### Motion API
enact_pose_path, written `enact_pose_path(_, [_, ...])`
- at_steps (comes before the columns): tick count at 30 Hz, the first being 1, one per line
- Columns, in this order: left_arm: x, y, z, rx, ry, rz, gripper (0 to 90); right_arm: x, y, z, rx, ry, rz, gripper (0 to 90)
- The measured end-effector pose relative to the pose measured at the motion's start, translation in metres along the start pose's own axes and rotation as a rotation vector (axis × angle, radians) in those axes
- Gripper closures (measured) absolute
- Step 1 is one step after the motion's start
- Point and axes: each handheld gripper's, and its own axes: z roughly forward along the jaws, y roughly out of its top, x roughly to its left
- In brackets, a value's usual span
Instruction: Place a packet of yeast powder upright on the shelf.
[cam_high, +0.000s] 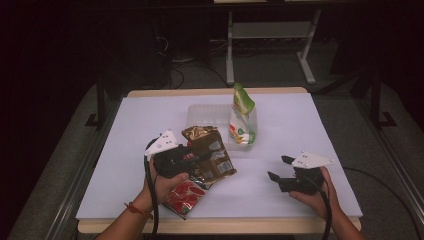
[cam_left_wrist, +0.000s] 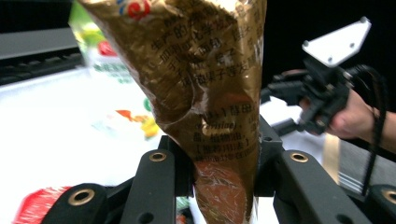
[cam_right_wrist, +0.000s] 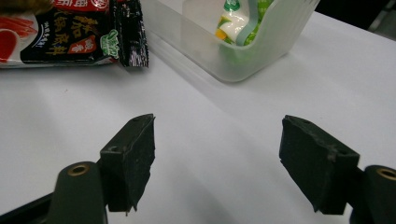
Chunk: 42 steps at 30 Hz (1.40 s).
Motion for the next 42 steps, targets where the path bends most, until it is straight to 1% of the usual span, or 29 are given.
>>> enact_pose_path(1, [0.002,0.001,0.001,-0.005,0.016,0.003,67.2,0.0,0.0,0.0,0.001,-0.002,0.002,25.6])
enact_pose_path(3, [0.008,0.003,0.002,-0.011,0.042,-0.018,67.2,0.0,-0.001,0.001,0.005,-0.01,0.01,25.4])
enact_pose_path(4, [0.01,0.004,0.003,-0.007,0.052,-0.02,67.3,0.0,-0.001,0.001,0.01,-0.012,0.013,25.4])
enact_pose_path(6, [0.014,0.006,0.005,-0.008,0.092,-0.003,67.3,0.0,-0.002,0.002,0.012,-0.009,0.016,25.2])
enact_pose_path(8, [0.019,0.008,0.006,-0.022,0.111,-0.017,67.4,-0.001,-0.002,0.003,0.018,-0.01,0.013,25.0])
enact_pose_path(10, [0.022,0.012,0.007,-0.021,0.137,-0.014,67.4,-0.001,-0.002,0.003,0.015,-0.009,0.015,25.0])
enact_pose_path(11, [0.024,0.014,0.008,-0.028,0.14,-0.017,67.4,-0.001,-0.002,0.003,0.015,-0.01,0.015,24.9])
enact_pose_path(12, [0.025,0.016,0.009,-0.034,0.15,-0.025,67.4,-0.001,-0.002,0.003,0.01,-0.008,0.018,25.4])
enact_pose_path(13, [0.027,0.018,0.011,-0.034,0.168,-0.018,67.4,-0.002,-0.002,0.003,0.012,-0.003,0.023,29.3])
enact_pose_path(14, [0.029,0.02,0.012,-0.032,0.184,-0.016,67.4,-0.003,-0.002,0.004,0.013,0.0,0.018,31.3])
enact_pose_path(17, [0.033,0.027,0.019,-0.029,0.214,-0.038,67.4,-0.003,-0.002,0.003,0.01,0.002,0.032,28.6])
enact_pose_path(18, [0.034,0.029,0.021,-0.032,0.22,-0.034,67.4,-0.003,-0.002,0.003,0.008,-0.004,0.033,27.0])
enact_pose_path(19, [0.034,0.031,0.024,-0.038,0.215,-0.039,67.4,-0.004,-0.002,0.003,0.007,-0.006,0.035,26.2])
enact_pose_path(20, [0.034,0.033,0.026,-0.035,0.219,-0.038,67.4,-0.004,-0.001,0.002,0.003,-0.012,0.037,24.8])
enact_pose_path(22, [0.034,0.035,0.031,-0.026,0.254,-0.017,67.5,-0.004,-0.001,0.001,0.0,-0.017,0.046,24.2])
enact_pose_path(23, [0.035,0.035,0.033,-0.023,0.26,-0.023,67.5,-0.004,-0.001,0.001,0.0,-0.015,0.045,24.1])
enact_pose_path(24, [0.037,0.036,0.036,-0.021,0.259,-0.04,67.5,-0.003,-0.002,0.002,0.001,-0.018,0.042,23.7])
enact_pose_path(25, [0.038,0.036,0.039,-0.012,0.272,-0.045,67.5,-0.003,-0.002,0.002,0.003,-0.018,0.037,23.7])
enact_pose_path(26, [0.039,0.036,0.042,-0.011,0.29,-0.039,67.5,-0.003,-0.002,0.001,0.004,-0.017,0.035,23.6])
enact_pose_path(28, [0.041,0.037,0.047,-0.007,0.304,-0.035,67.5,-0.003,-0.002,0.001,0.003,-0.012,0.031,24.2])
enact_pose_path(29, [0.041,0.037,0.05,-0.008,0.325,-0.024,67.5,-0.003,-0.001,0.001,0.0,-0.008,0.028,24.5])
enact_pose_path(30, [0.042,0.037,0.052,-0.004,0.337,-0.017,67.5,-0.002,-0.001,0.001,-0.003,-0.002,0.03,24.5])
enact_pose_path(32, [0.045,0.038,0.057,0.007,0.342,-0.042,67.5,-0.001,-0.001,0.003,0.0,0.003,0.027,24.5])
enact_pose_path(33, [0.045,0.039,0.059,0.017,0.359,-0.049,67.5,0.0,-0.001,0.004,0.006,0.003,0.021,24.5])
enact_pose_path(34, [0.046,0.04,0.062,0.014,0.381,-0.049,67.6,0.001,-0.001,0.005,0.007,0.006,0.015,24.5])
enact_pose_path(36, [0.048,0.042,0.067,0.019,0.404,-0.077,67.5,0.003,-0.001,0.006,0.013,0.011,0.006,24.5])
enact_pose_path(38, [0.048,0.045,0.075,0.027,0.455,-0.072,67.5,0.004,0.0,0.007,0.016,0.018,0.006,24.5])
enact_pose_path(40, [0.048,0.046,0.081,0.038,0.464,-0.078,67.6,0.004,0.0,0.007,0.016,0.017,0.004,24.5])
enact_pose_path(42, [0.046,0.047,0.089,0.051,0.494,-0.061,67.5,0.004,0.0,0.006,0.01,0.02,0.011,24.5])
